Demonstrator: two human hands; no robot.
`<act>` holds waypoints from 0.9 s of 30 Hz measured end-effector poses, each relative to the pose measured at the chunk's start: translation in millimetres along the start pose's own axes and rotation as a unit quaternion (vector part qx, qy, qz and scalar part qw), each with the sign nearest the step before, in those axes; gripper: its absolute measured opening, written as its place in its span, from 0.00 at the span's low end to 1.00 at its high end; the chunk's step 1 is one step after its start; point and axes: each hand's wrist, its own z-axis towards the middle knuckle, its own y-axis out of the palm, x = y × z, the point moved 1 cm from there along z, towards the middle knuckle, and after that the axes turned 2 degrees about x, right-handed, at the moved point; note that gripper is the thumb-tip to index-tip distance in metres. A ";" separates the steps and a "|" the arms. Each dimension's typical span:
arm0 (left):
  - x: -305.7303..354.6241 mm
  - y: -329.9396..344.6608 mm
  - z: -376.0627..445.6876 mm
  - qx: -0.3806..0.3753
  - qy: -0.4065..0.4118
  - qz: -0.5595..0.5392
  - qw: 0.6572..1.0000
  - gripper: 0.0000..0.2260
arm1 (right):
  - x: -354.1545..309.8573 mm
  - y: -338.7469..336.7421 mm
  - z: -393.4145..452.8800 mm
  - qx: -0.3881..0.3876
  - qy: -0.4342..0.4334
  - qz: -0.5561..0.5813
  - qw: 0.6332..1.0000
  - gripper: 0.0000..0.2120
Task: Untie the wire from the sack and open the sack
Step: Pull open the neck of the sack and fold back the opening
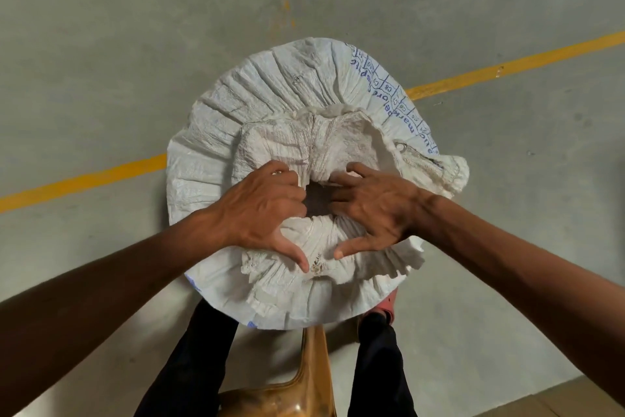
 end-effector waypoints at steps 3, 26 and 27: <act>5.6 -7.4 -0.2 0.018 0.038 -0.028 0.999 0.35 | -4.0 -0.3 -8.6 0.009 -0.033 0.022 0.999 0.47; -8.9 -38.4 33.4 -0.022 -0.357 -0.056 0.932 0.59 | 40.3 -33.7 -30.5 0.145 0.256 0.217 0.931 0.51; -9.5 -40.9 36.6 -0.002 -0.370 -0.050 0.927 0.58 | 43.6 -36.7 -28.1 0.147 0.262 0.203 0.932 0.51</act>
